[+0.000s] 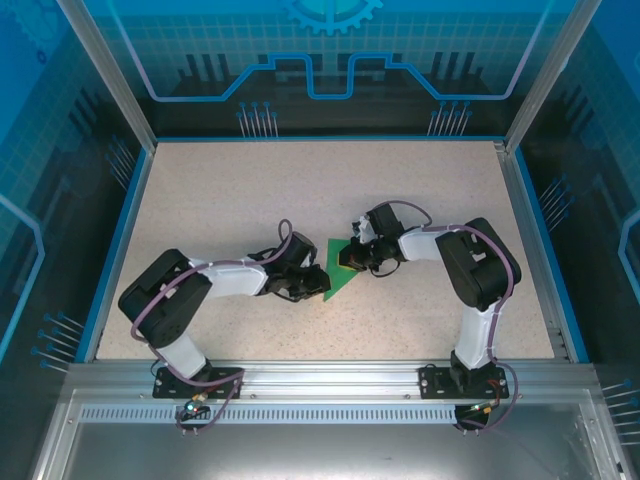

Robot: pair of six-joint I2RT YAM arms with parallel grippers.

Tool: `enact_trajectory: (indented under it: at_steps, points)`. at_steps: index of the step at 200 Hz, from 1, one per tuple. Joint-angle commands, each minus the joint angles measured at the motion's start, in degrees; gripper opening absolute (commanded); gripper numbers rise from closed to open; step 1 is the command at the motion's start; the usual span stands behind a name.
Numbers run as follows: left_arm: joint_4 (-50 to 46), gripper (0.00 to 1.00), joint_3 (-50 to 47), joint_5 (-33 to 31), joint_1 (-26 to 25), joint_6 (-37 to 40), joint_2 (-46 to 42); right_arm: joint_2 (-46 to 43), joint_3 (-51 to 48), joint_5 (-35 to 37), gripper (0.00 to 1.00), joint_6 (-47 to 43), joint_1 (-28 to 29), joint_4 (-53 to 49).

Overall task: Fold a paper plane with a square sheet of paper (pick it up from the middle)
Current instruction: Fourth fold the wing at the center of the table.

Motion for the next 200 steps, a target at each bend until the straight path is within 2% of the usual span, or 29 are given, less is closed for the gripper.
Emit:
enact_trajectory:
  at_steps: [1, 33, 101, 158, 200]
  points:
    - [-3.78, 0.22, 3.44, 2.53, -0.38, -0.67, -1.84, 2.58, -1.83, 3.94, 0.06, -1.01, -0.67, -1.58]
    - [1.16, 0.23, 4.67, 5.01, -0.39, -4.01, 1.16, 2.88, -1.83, 3.76, 0.06, -0.73, -0.67, -1.54]
    - [1.37, 0.21, 2.95, 6.50, -0.43, -6.10, 7.83, 3.08, -1.53, 3.63, 0.06, -0.62, -0.67, -2.05]
    - [2.30, 0.21, -6.12, 6.33, -0.54, -7.12, 3.30, 3.56, -0.97, 3.84, 0.06, -0.91, -0.67, -2.87]
    - [1.80, 0.21, -8.98, 7.43, -0.79, -6.42, 0.08, 4.09, -0.44, 3.06, 0.06, -0.80, -0.66, -3.03]
